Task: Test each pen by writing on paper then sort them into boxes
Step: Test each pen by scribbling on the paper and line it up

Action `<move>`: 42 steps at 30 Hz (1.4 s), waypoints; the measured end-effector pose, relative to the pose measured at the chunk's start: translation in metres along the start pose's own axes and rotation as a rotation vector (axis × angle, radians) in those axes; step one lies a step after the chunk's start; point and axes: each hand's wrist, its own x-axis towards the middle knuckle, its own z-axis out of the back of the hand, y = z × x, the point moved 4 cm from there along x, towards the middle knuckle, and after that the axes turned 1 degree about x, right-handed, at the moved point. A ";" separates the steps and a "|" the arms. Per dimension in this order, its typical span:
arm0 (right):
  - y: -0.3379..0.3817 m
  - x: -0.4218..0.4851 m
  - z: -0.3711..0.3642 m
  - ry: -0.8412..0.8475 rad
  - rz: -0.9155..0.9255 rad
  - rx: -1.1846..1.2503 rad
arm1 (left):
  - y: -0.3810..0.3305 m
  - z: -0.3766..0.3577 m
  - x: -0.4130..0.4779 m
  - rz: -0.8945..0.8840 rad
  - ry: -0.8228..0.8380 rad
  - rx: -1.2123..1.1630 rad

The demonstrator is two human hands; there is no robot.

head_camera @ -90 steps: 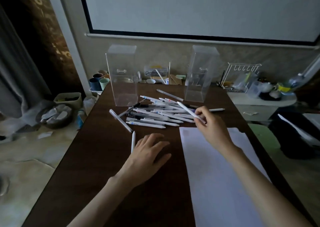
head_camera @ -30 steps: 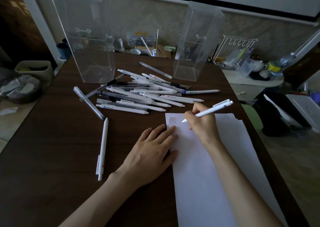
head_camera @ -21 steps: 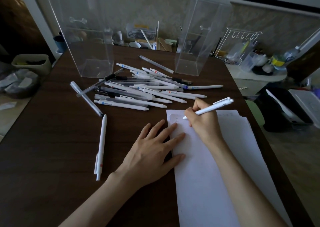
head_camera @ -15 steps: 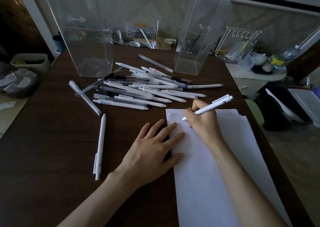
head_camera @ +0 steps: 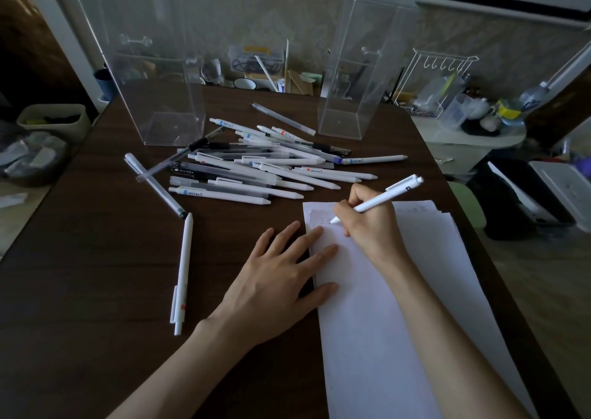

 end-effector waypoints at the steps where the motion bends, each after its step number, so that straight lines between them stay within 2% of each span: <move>1: -0.001 0.000 0.000 0.001 -0.006 0.009 | 0.000 -0.001 0.000 0.001 0.007 0.002; 8: -0.002 0.001 0.001 -0.012 -0.004 0.000 | 0.001 -0.001 0.001 -0.006 -0.015 -0.009; 13: 0.006 -0.003 0.005 0.003 0.061 0.167 | 0.000 0.001 0.001 0.008 -0.041 -0.035; 20: 0.009 -0.003 0.003 0.136 0.089 0.242 | 0.011 0.015 0.002 0.168 -0.190 -0.444; 27: 0.017 -0.008 0.006 0.156 0.062 0.355 | 0.014 0.021 -0.001 0.085 -0.281 -0.619; 31: 0.015 -0.006 0.004 0.193 0.062 0.316 | 0.009 0.021 -0.002 -0.076 -0.285 -0.537; 34: 0.013 -0.006 0.000 0.226 0.071 0.293 | 0.006 0.017 0.000 -0.134 -0.290 -0.419; 39: 0.017 -0.007 -0.006 0.302 0.119 0.164 | 0.007 0.016 -0.002 -0.125 -0.312 -0.397; 42: 0.018 -0.008 -0.007 0.335 0.128 0.100 | 0.008 0.018 -0.008 -0.053 -0.312 -0.391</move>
